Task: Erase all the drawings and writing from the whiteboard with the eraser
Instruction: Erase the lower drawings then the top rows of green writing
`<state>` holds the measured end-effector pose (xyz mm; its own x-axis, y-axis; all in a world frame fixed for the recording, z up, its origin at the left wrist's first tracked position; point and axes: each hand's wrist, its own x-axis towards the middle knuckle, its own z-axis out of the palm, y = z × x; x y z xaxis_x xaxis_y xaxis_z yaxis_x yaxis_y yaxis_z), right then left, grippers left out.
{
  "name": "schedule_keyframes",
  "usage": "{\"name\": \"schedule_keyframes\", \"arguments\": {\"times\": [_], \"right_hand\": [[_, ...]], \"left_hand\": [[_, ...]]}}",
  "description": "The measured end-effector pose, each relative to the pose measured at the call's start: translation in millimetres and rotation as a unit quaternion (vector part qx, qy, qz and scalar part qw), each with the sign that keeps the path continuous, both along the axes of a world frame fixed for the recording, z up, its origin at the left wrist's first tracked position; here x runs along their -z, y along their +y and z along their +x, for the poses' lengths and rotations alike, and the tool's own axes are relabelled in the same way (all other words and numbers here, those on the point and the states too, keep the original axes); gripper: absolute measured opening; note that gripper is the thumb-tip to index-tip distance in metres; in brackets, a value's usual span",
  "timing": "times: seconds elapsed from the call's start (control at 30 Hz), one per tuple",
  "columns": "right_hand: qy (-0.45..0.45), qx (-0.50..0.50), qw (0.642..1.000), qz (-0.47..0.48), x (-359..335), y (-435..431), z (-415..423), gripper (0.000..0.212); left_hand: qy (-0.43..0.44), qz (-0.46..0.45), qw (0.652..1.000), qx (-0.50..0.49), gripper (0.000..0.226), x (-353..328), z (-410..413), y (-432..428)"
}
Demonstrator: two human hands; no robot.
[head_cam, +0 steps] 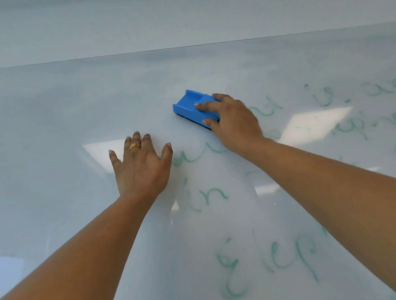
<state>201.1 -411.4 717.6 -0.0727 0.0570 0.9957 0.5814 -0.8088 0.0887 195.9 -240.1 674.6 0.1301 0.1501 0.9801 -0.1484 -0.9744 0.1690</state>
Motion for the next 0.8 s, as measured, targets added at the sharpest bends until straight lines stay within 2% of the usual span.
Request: {"name": "schedule_keyframes", "arguments": {"times": [0.13, 0.3, 0.53, 0.67, 0.8], "right_hand": [[0.016, -0.002, 0.998, 0.061, -7.4, -49.0, 5.6, 0.036], [0.038, 0.002, 0.992, 0.124, -9.3, -98.1, 7.9, 0.036], [0.036, 0.016, 0.986, 0.162, -8.3, -95.8, 5.5, 0.036], [0.035, 0.023, 0.990, 0.135, -3.8, -68.7, 1.9, 0.036], [0.026, 0.019, 0.998, 0.062, 3.0, -34.3, -2.9, 0.037]], "left_hand": [[0.011, 0.050, 0.999, -0.010, 0.057, -3.8, 1.2, -19.4], [0.025, 0.046, 0.999, -0.009, 0.057, -5.6, -2.4, -29.5], [0.047, 0.072, 0.996, -0.025, 0.055, -3.7, -9.9, -19.5], [0.053, 0.069, 0.996, -0.032, 0.056, -7.7, -11.4, -20.7], [0.044, 0.047, 0.997, -0.040, 0.055, -8.6, -9.9, -27.4]]}}
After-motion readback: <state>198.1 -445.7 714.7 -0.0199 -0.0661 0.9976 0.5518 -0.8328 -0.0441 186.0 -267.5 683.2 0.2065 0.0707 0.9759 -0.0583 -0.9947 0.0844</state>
